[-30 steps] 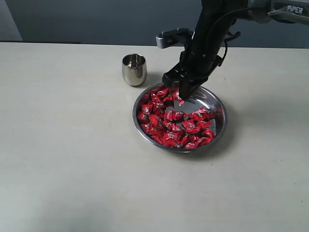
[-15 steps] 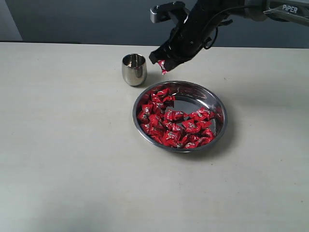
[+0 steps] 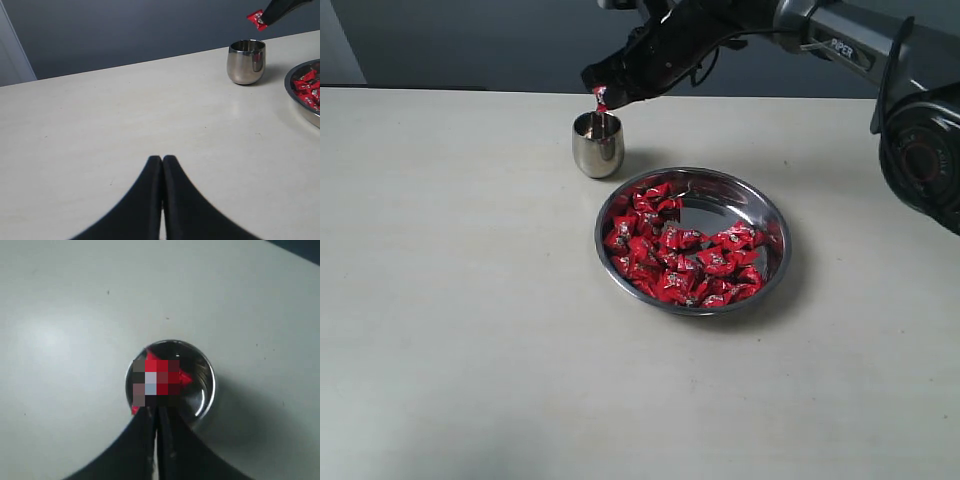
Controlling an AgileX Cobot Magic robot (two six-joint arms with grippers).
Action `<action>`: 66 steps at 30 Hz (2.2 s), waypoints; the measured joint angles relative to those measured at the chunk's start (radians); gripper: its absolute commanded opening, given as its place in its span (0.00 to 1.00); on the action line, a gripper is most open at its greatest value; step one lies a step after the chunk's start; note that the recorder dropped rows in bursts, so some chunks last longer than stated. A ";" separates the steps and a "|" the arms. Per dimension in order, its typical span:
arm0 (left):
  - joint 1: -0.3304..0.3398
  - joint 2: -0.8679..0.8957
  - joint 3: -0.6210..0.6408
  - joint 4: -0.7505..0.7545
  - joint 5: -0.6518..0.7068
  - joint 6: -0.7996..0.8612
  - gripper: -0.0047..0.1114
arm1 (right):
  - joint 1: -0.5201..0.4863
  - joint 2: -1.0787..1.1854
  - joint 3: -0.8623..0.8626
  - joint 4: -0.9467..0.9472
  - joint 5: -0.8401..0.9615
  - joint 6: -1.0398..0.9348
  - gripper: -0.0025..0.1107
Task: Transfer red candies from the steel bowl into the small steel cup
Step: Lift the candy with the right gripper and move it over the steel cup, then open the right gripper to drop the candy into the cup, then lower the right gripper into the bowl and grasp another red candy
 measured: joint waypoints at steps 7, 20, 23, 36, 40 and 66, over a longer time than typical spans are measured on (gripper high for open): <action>0.000 0.000 0.000 0.000 0.000 0.000 0.04 | 0.000 0.065 -0.081 0.023 0.000 -0.007 0.02; 0.000 0.000 0.000 0.000 0.000 0.000 0.04 | 0.000 0.101 -0.096 0.029 0.007 -0.009 0.22; 0.000 0.000 0.000 0.000 0.000 0.000 0.04 | 0.000 0.101 -0.096 0.031 0.019 -0.009 0.28; 0.000 0.000 0.000 0.000 0.000 0.000 0.04 | 0.000 0.059 -0.096 0.006 0.069 -0.009 0.26; 0.000 0.000 0.000 0.000 0.000 0.000 0.04 | 0.000 -0.013 -0.101 -0.073 0.159 -0.005 0.26; 0.000 0.000 0.000 0.000 0.000 0.000 0.04 | 0.001 -0.114 0.398 -0.346 0.357 0.167 0.37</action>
